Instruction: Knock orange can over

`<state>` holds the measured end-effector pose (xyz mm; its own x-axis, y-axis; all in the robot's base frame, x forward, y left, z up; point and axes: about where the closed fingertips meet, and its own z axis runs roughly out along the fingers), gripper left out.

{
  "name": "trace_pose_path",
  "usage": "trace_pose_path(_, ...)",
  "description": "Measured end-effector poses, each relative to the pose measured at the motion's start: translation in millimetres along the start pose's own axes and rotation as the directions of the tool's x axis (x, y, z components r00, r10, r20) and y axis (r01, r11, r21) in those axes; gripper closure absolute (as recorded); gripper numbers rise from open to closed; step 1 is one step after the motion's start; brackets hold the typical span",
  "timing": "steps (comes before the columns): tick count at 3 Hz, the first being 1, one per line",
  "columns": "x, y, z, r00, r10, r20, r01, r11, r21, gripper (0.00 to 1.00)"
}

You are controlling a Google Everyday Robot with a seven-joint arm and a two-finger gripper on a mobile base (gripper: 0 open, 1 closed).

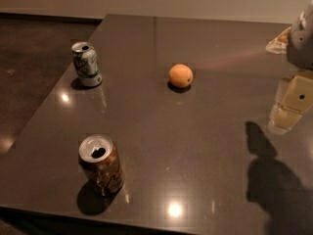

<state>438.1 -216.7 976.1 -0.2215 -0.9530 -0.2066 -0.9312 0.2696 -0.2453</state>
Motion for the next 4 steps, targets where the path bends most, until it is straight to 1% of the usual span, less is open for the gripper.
trace_pose_path(1, 0, 0, 0, 1.0, 0.0, 0.0, 0.0, 1.0, 0.0, 0.0)
trace_pose_path(2, -3, 3, 0, 1.0, -0.002, 0.019, 0.002, 0.9999, -0.012, 0.0)
trace_pose_path(3, -17, 21, 4, 0.995, -0.03, 0.091, 0.033, 0.9989, -0.033, 0.0)
trace_pose_path(4, -50, 62, 10, 0.969, -0.076, 0.234, 0.093, 0.9937, -0.062, 0.0)
